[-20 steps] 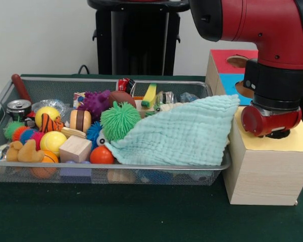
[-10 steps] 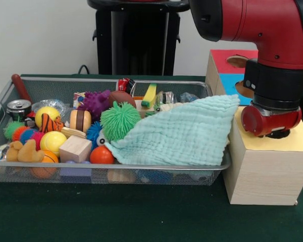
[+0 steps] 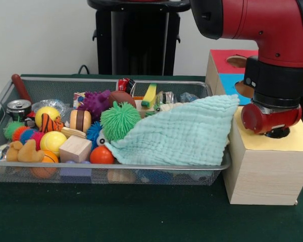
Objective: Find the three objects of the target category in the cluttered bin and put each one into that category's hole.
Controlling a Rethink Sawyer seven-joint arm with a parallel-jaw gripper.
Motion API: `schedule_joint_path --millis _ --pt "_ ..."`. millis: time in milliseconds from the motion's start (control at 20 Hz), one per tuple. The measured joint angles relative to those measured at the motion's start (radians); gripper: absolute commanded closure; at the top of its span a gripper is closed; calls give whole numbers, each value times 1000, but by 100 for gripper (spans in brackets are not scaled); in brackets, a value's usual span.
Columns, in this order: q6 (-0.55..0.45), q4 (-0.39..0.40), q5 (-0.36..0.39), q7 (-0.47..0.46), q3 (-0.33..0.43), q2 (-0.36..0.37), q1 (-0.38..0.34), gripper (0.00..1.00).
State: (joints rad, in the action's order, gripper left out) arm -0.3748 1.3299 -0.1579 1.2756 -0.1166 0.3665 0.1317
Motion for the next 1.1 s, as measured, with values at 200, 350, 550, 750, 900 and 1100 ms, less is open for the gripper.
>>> schedule_joint_path --millis 200,350,550,750,900,1100 --pt "-19 0 0 0 0 3 1 0" --pt "-31 0 0 0 0 4 3 0" --pt "-49 0 0 0 0 6 5 0" --pt "-59 0 0 0 0 8 10 0" --pt "-59 0 0 0 0 8 10 0" --pt "-59 0 0 0 0 8 10 0"
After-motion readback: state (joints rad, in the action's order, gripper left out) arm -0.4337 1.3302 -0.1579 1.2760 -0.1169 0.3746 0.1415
